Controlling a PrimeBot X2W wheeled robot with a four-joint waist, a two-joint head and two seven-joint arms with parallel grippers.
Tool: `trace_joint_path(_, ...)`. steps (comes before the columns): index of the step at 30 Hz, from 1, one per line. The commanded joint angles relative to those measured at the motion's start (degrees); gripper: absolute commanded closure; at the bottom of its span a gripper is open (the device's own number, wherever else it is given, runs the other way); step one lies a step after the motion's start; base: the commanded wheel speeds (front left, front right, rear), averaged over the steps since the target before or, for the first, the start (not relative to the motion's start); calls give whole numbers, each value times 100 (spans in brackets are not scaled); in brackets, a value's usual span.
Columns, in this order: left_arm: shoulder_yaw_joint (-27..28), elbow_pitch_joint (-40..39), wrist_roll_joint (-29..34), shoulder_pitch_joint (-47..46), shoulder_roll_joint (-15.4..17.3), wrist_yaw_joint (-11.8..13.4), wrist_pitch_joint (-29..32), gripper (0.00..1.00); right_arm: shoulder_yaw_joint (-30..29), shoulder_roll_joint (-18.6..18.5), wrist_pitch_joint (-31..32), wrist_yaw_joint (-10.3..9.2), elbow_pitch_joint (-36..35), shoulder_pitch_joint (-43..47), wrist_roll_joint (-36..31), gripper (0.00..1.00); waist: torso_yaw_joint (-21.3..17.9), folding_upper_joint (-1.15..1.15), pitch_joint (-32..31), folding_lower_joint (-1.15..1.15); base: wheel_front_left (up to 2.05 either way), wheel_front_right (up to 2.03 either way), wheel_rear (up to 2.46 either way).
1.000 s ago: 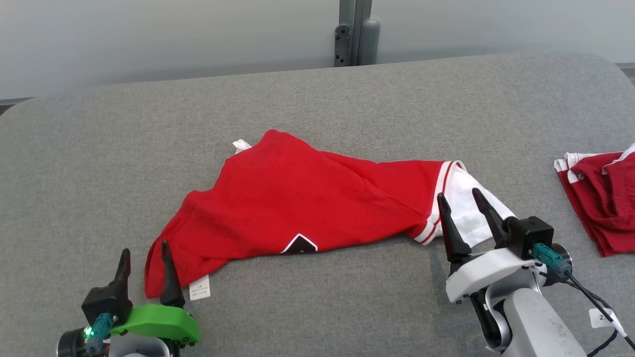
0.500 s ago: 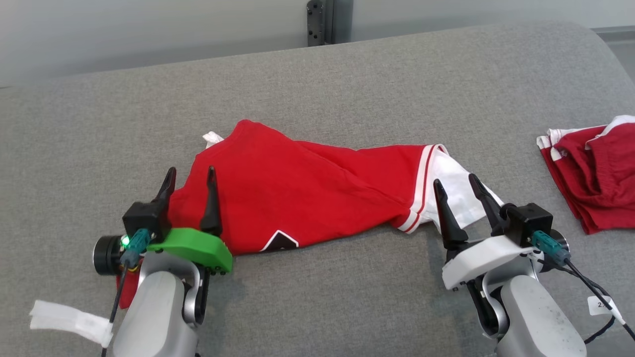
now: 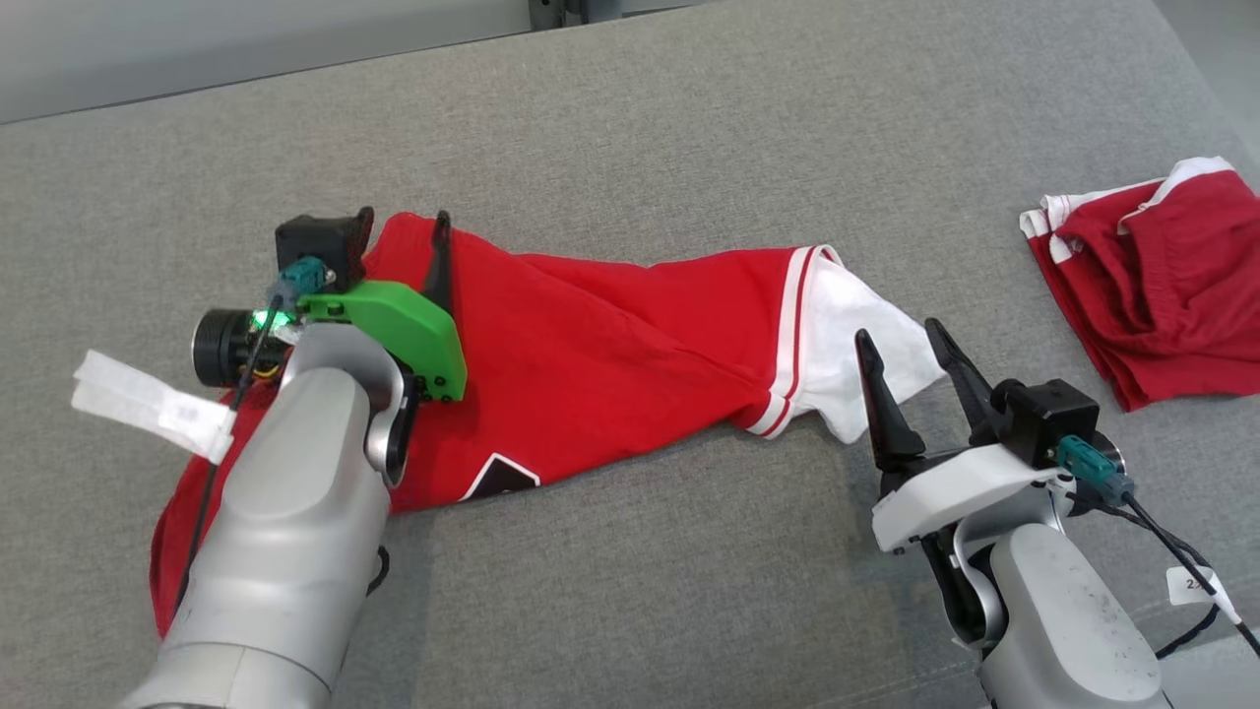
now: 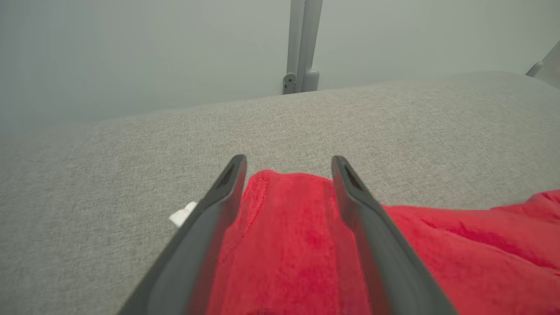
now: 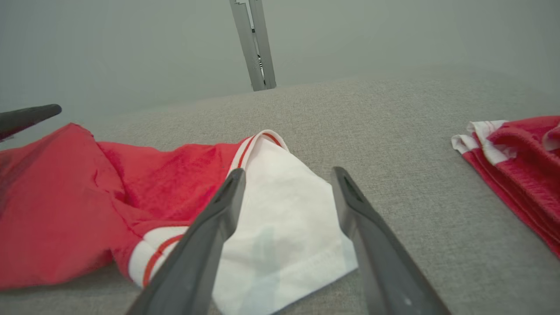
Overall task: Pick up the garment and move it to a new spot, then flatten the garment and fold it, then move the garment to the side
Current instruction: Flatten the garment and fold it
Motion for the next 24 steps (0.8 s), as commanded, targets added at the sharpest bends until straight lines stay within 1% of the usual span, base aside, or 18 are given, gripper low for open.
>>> trace_joint_path(1, 20, 152, -65, -223, 29, -5, 90, 0, -2, -8, -1, -5, -12, -72, 24, 0, -120, 0, 124, 0, 0, 0, 0)
trace_joint_path(3, 63, 399, -168, -443, 29, -14, 260, 0, -6, -8, 0, -5, -6, -94, 32, 0, -154, 0, 155, 0, 0, 0, 0)
trace_joint_path(5, 109, 719, -252, -748, 29, 42, 462, 0, -7, -9, -1, -5, 3, -98, 41, 0, -197, 0, 194, 0, 0, 0, 0)
trace_joint_path(9, 112, 1103, -293, -988, 67, 119, 671, 0, 21, -9, 0, -5, 0, -121, 57, 0, -257, 0, 241, 0, 0, 0, 0)
trace_joint_path(12, 74, 1373, -325, -1086, 56, 111, 862, 0, 3, -8, 0, -5, -43, -142, 81, 0, -278, 0, 280, 0, 0, 0, 0)
trace_joint_path(18, -43, 1643, -283, -1061, 51, 141, 903, 0, 12, -10, 0, -5, -71, -119, 96, 0, -282, 0, 322, 0, 0, 0, 0)
trace_joint_path(19, -66, 1677, -273, -1046, 52, 161, 895, 5, 12, -9, 0, -4, -70, -121, 98, 0, -277, 0, 322, 0, 0, 0, 0)
trace_joint_path(20, -87, 1696, -247, -1041, 61, 171, 861, 5, 9, -9, 0, -5, -69, -124, 95, 0, -272, 0, 322, 0, 0, 0, 0)
trace_joint_path(21, -93, 1706, -243, -1042, 67, 185, 809, 59, 3, -10, 0, -5, -67, -129, 88, 0, -265, 0, 321, 0, 0, 0, 0)
trace_joint_path(22, -101, 1719, -245, -1040, 66, 180, 781, 100, -2, -9, 0, -5, -65, -131, 83, 0, -258, 0, 320, 0, 0, 0, 0)
trace_joint_path(24, -124, 1740, -240, -1033, 65, 149, 718, 100, -12, -10, 0, -5, -57, -128, 64, 0, -238, 0, 309, 0, 0, 0, 0)
